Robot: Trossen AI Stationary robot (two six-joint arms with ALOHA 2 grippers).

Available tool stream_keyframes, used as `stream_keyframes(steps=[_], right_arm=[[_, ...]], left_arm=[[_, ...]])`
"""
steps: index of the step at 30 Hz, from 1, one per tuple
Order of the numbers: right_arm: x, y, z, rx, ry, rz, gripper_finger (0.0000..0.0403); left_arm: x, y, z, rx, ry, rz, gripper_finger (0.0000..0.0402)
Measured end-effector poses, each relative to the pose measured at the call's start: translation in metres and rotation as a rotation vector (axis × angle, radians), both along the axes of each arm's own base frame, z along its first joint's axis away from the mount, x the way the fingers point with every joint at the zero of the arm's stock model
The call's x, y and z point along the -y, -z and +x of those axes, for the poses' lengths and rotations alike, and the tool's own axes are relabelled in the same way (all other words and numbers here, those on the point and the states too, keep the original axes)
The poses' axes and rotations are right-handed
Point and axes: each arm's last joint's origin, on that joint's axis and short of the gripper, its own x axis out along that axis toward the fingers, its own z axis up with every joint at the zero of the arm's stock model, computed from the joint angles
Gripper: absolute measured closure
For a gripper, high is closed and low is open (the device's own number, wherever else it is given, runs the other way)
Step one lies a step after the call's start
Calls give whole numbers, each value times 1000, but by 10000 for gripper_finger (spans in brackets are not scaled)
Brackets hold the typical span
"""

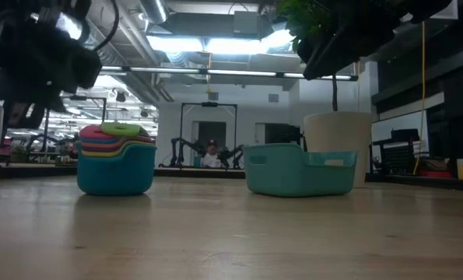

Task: Nest measuring cups in basket
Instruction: Put the stacked measuring cups into the green bin

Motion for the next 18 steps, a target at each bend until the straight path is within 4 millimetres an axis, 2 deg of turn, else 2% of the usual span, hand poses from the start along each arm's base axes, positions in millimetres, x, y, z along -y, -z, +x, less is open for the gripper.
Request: stream_keyframes(steps=[5,18], right_arm=[[0,0,0,0,0,0,295],[0,0,0,-1,0,0,295]], left_arm=[[-2,12,-6,-40,-5,-14,308],[0,11,-4,-28,36,-45,308]])
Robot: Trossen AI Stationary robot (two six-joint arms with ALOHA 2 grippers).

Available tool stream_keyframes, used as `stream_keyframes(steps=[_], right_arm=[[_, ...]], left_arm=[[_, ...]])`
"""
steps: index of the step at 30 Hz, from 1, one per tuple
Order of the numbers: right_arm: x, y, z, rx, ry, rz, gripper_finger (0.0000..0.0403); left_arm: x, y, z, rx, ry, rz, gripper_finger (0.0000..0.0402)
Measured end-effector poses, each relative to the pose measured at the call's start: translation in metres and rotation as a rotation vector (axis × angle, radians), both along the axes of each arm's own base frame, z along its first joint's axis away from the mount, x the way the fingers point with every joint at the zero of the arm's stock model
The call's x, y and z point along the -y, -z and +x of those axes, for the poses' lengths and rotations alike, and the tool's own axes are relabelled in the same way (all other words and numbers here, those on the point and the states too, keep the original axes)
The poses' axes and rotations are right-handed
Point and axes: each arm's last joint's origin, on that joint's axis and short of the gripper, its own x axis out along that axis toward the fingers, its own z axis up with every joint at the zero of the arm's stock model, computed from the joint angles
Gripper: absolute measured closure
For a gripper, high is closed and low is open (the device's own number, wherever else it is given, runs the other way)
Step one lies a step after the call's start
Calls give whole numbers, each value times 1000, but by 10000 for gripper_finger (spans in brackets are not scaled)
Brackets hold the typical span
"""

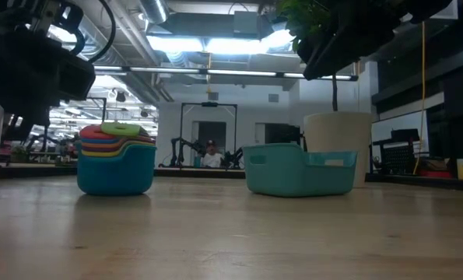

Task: Nest measuring cups in basket
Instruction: Put the stacked measuring cups into the green bin

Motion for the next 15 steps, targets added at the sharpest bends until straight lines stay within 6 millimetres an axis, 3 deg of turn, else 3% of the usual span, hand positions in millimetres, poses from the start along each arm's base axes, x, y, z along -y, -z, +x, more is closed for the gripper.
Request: stream_keyframes(steps=[7,15], right_arm=[[0,0,0,0,0,0,295],[0,0,0,1,0,0,295]], left_arm=[[-1,0,0,4,-26,22,284],[-1,0,1,9,-25,20,189]])
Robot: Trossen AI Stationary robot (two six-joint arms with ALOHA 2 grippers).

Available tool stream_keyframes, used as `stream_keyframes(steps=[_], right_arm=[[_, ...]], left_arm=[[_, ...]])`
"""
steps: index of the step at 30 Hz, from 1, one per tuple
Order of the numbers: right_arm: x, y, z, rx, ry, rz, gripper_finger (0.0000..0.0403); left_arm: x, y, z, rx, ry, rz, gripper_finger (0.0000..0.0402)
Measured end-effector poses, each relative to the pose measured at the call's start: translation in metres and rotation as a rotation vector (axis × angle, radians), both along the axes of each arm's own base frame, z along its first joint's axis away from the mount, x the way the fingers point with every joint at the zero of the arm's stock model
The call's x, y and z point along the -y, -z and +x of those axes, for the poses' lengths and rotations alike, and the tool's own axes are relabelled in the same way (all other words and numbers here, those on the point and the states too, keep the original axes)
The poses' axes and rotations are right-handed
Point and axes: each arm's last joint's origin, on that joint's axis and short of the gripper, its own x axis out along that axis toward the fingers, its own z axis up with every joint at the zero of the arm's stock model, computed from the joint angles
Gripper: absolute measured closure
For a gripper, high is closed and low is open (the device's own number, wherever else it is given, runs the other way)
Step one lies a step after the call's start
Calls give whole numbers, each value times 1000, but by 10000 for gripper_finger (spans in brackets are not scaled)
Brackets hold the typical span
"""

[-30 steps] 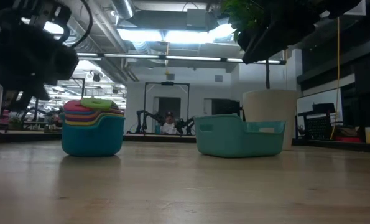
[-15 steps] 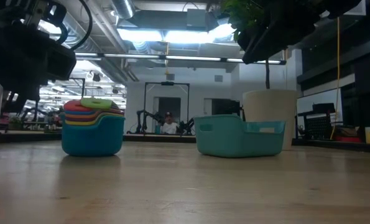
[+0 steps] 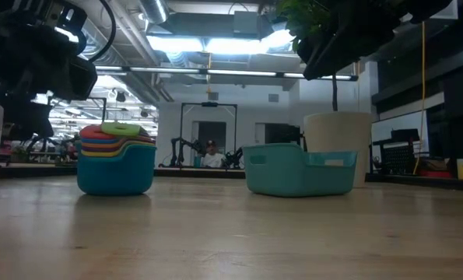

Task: Nest measuring cups in basket
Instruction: Put the stacked measuring cups into the green bin

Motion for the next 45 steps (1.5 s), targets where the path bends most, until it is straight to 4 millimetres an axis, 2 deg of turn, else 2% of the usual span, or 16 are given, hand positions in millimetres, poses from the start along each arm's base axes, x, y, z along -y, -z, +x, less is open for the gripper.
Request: stream_keyframes(steps=[8,15,35,45], right_arm=[[0,0,0,0,0,0,295],[0,0,0,0,0,0,295],[0,0,0,0,0,0,295],[0,0,0,0,0,0,295]], left_arm=[[0,-1,1,13,-11,2,85],[2,8,7,-7,-29,21,40],[15,34,41,83,-35,-20,29],[18,30,56,117,-102,21,29]])
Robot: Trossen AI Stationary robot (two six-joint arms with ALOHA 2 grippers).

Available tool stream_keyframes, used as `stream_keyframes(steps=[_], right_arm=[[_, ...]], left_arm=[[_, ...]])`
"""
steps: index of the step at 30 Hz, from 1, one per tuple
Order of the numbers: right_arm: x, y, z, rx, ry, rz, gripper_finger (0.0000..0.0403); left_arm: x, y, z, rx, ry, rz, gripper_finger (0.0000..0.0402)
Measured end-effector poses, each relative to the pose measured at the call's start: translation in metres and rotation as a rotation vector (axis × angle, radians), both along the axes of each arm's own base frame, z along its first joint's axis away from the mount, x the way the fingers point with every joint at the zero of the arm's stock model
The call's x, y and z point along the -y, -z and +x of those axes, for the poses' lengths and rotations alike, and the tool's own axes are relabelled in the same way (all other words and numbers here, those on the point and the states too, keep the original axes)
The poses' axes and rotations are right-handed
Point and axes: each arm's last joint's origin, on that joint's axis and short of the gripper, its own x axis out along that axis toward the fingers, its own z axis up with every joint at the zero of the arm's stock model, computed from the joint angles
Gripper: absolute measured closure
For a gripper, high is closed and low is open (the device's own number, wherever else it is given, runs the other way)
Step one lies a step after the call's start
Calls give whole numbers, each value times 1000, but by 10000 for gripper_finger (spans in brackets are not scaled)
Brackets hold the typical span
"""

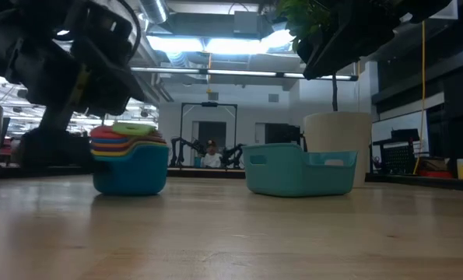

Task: Nest measuring cups in basket
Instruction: Put the stacked measuring cups into the green bin

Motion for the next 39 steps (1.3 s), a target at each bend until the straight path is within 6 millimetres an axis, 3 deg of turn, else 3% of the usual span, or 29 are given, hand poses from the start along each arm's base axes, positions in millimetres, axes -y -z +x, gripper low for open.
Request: stream_keyframes(steps=[8,39], right_arm=[[0,0,0,0,0,0,295],[0,0,0,0,0,0,295]], left_arm=[[-3,1,1,12,-92,54,29],[-7,0,2,16,-109,51,29]])
